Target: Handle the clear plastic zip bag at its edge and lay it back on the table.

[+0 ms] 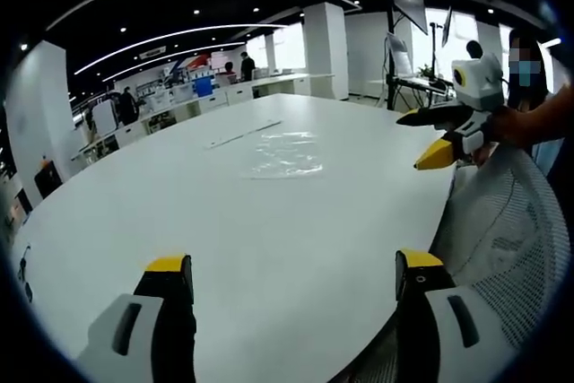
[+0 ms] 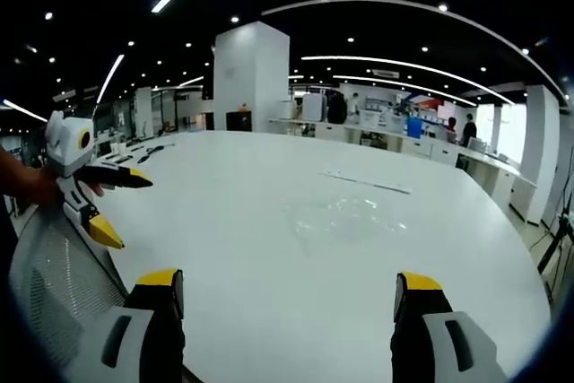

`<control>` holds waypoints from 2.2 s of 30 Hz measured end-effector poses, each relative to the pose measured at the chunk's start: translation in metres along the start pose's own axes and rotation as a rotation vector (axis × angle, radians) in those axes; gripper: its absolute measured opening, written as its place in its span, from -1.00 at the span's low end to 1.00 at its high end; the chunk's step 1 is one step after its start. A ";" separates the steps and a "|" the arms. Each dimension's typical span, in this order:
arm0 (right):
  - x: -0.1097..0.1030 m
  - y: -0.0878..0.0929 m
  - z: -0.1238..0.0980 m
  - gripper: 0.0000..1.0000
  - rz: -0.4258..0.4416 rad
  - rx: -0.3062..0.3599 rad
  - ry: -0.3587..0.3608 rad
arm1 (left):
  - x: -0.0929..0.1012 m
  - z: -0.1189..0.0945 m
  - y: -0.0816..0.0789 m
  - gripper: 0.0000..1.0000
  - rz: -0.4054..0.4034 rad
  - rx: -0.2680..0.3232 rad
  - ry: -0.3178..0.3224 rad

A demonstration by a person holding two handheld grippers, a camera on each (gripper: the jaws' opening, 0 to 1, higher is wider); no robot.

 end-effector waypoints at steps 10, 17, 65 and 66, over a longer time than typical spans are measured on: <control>-0.002 0.001 0.000 0.96 0.003 -0.008 -0.002 | -0.001 0.001 0.000 0.83 -0.002 0.004 0.002; -0.003 0.000 -0.001 0.96 0.003 -0.008 0.001 | -0.002 0.000 -0.002 0.82 -0.006 0.011 -0.001; 0.011 -0.031 0.036 0.71 -0.158 -0.145 -0.103 | -0.003 0.005 -0.010 0.71 0.034 -0.001 0.070; 0.011 -0.031 0.038 0.68 -0.165 -0.152 -0.107 | -0.003 0.005 -0.010 0.71 0.041 -0.002 0.072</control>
Point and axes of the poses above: the point that each gripper's makers call its tool centre point, and the gripper's own axes: z roughly forward along the fingers, x roughly to its right, y roughly out of its underside, the point moved 2 cm from there along -z, roughly backward along the fingers, and after that the axes turned 12 degrees about -y, right-handed, at the moved point
